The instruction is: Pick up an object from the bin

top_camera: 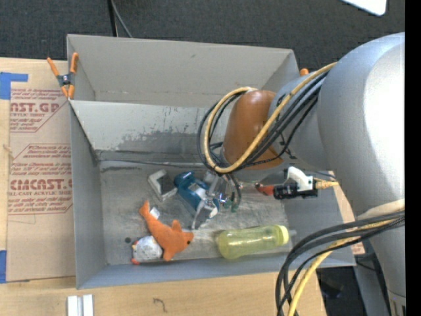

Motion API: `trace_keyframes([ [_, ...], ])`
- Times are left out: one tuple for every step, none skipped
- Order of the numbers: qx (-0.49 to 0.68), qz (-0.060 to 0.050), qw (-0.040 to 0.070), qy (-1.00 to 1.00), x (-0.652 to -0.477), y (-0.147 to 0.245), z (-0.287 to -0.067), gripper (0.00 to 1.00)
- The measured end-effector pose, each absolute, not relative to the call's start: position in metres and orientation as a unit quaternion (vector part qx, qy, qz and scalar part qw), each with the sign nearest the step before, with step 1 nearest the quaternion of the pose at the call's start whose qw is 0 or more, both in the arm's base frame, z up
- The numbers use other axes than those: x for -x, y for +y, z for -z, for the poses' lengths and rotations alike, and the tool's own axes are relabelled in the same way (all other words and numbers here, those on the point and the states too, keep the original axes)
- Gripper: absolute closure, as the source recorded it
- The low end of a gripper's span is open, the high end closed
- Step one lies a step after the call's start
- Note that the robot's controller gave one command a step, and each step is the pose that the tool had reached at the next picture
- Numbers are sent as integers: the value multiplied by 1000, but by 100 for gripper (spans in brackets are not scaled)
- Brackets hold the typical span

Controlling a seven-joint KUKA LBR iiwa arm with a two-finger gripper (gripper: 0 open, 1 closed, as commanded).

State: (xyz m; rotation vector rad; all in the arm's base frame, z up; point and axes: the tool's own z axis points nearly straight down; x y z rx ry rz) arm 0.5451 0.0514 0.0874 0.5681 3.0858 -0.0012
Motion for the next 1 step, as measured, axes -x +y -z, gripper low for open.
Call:
trace_keyframes([
  [-207,0,2,978,-545,73,-94,0],
])
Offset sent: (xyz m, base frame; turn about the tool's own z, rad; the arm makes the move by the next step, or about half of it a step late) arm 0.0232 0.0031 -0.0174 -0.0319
